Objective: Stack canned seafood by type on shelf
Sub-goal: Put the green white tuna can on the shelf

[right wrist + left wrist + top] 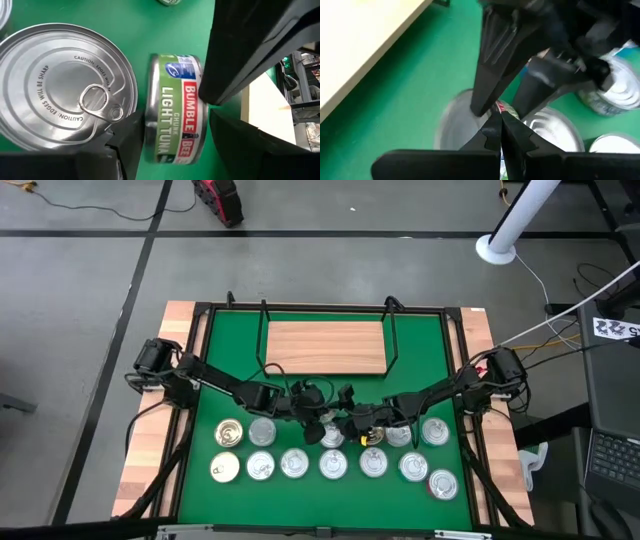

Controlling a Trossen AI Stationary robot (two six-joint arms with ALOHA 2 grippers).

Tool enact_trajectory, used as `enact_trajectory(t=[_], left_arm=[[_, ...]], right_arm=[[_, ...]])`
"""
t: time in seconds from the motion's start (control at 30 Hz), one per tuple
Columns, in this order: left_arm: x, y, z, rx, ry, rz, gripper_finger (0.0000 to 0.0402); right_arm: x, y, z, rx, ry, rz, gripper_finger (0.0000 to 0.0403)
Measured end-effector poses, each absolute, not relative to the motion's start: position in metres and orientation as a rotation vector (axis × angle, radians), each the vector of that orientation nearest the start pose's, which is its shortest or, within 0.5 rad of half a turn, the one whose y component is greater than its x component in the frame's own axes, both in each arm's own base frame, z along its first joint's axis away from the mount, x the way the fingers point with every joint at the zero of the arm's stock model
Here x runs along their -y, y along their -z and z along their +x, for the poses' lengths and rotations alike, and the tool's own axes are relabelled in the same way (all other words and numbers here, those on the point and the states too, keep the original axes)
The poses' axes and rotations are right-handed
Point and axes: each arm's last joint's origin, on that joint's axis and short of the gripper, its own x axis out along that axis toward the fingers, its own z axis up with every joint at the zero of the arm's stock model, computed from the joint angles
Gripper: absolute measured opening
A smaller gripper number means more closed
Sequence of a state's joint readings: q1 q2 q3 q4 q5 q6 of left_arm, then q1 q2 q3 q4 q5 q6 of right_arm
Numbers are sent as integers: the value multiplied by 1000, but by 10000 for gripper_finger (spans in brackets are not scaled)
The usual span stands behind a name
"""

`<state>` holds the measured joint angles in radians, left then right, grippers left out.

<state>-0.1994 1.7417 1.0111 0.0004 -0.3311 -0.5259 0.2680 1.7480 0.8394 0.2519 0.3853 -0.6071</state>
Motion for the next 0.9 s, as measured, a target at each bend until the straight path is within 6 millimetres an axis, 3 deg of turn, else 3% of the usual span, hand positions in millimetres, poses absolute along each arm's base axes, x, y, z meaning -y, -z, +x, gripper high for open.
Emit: enact_trajectory(t=[0.33, 0.63, 0.9], left_arm=[[63, -182, 353, -652, -286, -319, 0], [63, -182, 354, -656, -269, -286, 0], [63, -184, 353, -653, -249, -235, 27]], right_arm=[[-79, -149, 330, -647, -77, -799, 217], [-81, -149, 330, -637, -122, -785, 138], [-81, -149, 330, -634, -127, -783, 162]])
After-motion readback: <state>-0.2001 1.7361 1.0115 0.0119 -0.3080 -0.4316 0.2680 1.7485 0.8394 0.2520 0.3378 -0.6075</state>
